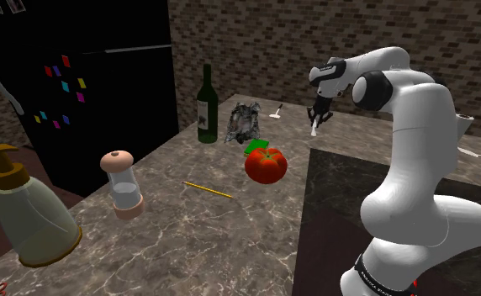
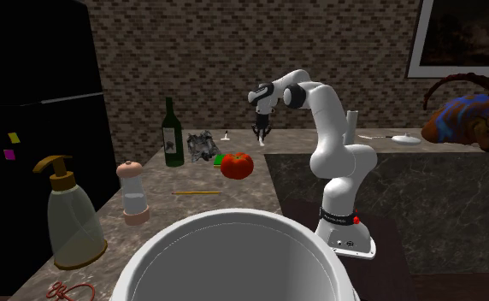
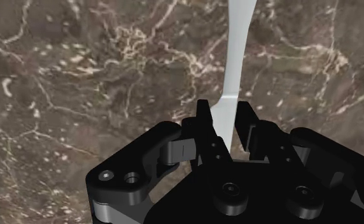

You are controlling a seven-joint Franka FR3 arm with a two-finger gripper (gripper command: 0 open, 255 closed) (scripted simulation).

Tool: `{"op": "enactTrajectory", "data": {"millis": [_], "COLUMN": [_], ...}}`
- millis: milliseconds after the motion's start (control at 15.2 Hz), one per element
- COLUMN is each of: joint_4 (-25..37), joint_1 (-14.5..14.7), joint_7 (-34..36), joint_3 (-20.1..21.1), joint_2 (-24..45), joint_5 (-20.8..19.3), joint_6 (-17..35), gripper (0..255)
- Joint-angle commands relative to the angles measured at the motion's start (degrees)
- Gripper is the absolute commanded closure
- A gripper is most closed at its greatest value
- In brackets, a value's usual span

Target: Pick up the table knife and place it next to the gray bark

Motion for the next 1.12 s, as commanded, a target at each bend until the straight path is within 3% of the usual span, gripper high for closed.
{"op": "enactTrajectory", "data": {"millis": [0, 132, 198, 528, 792, 1056], "joint_4": [-0.07, -0.07, -0.07, -0.07, 5.76, 5.76], "joint_1": [0.0, 0.0, 0.0, 0.0, -0.31, -0.31], "joint_7": [-0.01, -0.01, -0.01, -0.01, 0.18, 0.18], "joint_3": [0.0, 0.0, 0.0, 0.0, -0.1, -0.1], "joint_2": [-0.02, -0.02, -0.02, -0.02, -0.91, -0.91], "joint_5": [0.0, 0.0, 0.0, 0.0, -0.12, -0.12], "joint_6": [0.06, 0.06, 0.06, 0.06, -6.66, -6.66], "gripper": [255, 255, 0, 0, 0, 0]}}
